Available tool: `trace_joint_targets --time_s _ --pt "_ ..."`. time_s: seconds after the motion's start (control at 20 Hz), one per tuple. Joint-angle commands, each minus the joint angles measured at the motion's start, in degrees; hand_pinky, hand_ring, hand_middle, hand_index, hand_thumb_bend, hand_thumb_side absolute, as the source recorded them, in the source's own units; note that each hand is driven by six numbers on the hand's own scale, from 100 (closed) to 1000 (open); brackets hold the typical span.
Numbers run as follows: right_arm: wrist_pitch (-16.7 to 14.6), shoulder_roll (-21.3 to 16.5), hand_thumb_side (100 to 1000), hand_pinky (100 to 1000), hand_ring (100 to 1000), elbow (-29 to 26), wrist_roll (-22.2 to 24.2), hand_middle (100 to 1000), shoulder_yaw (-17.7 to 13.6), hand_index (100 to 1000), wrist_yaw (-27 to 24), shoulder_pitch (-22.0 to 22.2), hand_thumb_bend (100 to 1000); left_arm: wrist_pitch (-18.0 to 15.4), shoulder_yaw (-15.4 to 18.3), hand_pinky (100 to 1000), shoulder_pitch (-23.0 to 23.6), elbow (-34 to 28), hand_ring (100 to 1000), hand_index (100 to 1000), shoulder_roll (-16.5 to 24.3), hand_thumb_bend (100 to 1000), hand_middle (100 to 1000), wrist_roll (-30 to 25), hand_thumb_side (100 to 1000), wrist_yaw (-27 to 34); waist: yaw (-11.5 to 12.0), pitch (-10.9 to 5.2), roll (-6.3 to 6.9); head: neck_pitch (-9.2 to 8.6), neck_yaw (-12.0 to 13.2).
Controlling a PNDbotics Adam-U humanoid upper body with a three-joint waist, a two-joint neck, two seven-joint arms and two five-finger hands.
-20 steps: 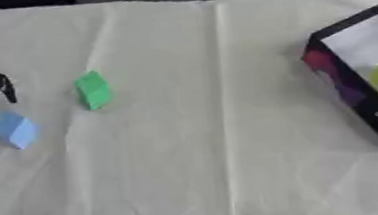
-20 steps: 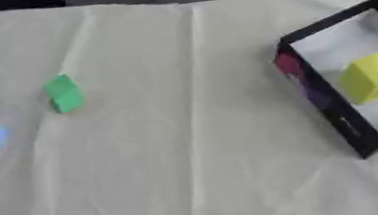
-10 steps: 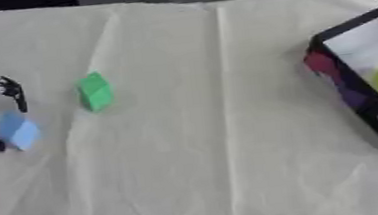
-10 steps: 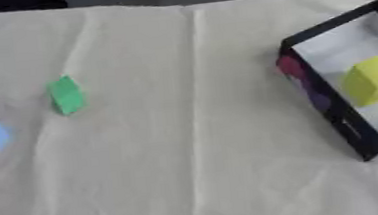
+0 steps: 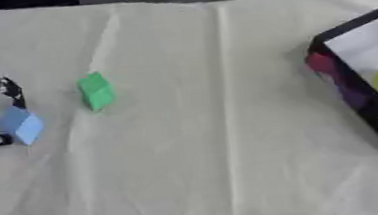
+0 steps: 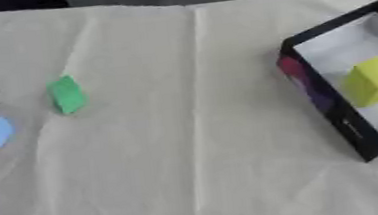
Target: Pick up the objects with one hand, pass them to the other hand, and then place them into the box on the other side of the table.
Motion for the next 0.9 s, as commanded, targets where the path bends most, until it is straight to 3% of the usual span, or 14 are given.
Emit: trace_joint_targets --time_s 0.05,0.6,0.8,0.85,0.9 --pt "-0.3 -1.9 443 967 812 -0.3 0.0 868 -1.0 990 0.1 -0.4 100 1.8 1.7 845 -1.3 -2.3 741 553 2.9 382 524 0.7 100 2.7 0.1 -0.54 -0.59 0.07 -0.2" --pt "-0.3 -3.1 390 968 813 -1.8 0.6 870 -0.2 992 -2.6 -2.3 100 9.0 5.9 803 -2.2 -10.0 694 516 4.2 329 490 4.5 100 9.2 0.6 -1.55 -0.42 0.40 -2.1" --pt "-1.1 -4.3 281 966 823 -5.7 2.5 877 1.8 998 -5.1 -5.9 100 13.7 6.1 782 -2.5 -10.8 671 508 0.7 261 485 6.9 100 14.0 0.8 -2.27 -0.48 0.40 -3.4" --pt "-1.6 -4.6 257 963 828 -7.2 3.4 875 2.7 998 -5.6 -7.2 136 15.6 6.0 777 -2.7 -11.2 661 504 -0.3 242 484 7.4 100 15.5 0.9 -2.49 -0.50 0.40 -3.9" --pt "-2.2 -4.9 215 960 830 -8.9 4.4 879 3.6 996 -5.9 -8.5 100 17.5 6.0 773 -2.7 -11.6 656 504 -1.3 227 481 8.2 100 16.6 0.9 -2.68 -0.50 0.40 -4.3"
